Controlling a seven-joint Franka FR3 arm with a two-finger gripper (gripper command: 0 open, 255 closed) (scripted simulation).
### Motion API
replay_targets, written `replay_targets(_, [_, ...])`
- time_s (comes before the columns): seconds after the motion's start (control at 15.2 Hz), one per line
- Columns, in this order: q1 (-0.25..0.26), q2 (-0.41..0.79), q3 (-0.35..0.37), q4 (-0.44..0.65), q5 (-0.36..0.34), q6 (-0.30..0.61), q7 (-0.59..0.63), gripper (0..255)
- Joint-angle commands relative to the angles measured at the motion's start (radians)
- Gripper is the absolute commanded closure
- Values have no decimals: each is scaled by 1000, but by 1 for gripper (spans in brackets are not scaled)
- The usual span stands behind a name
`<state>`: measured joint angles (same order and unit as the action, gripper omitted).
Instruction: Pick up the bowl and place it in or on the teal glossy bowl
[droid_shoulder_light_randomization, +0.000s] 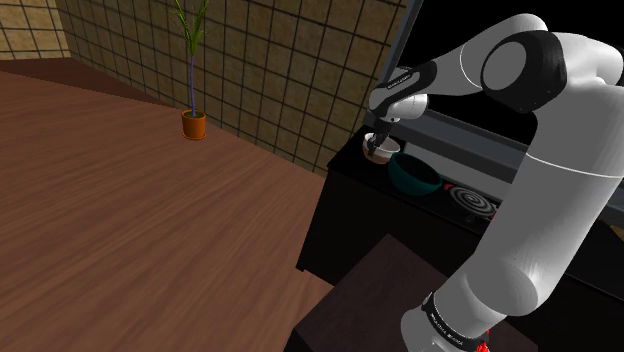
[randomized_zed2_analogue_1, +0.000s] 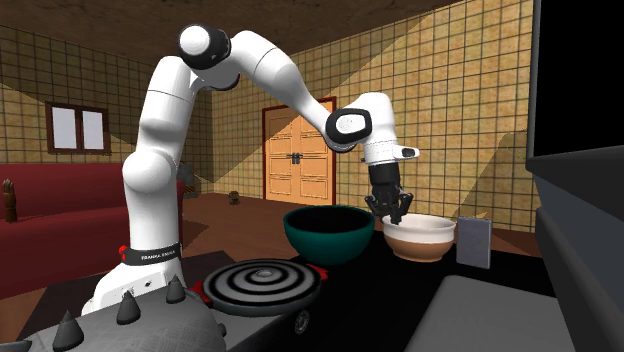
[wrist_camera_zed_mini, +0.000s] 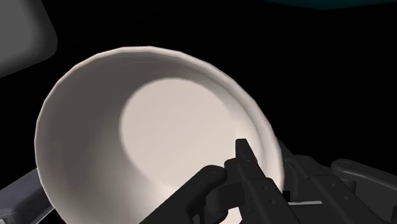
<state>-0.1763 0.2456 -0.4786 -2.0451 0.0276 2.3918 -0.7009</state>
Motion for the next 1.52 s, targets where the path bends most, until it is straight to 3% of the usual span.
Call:
replay_targets(0.0, [0, 0, 0, 0, 0, 0, 0, 255])
replay_targets(0.4, [0, 0, 0, 0, 0, 0, 0, 255])
replay_targets(1.45, [19, -107, -17, 99, -60, -196, 28, 255])
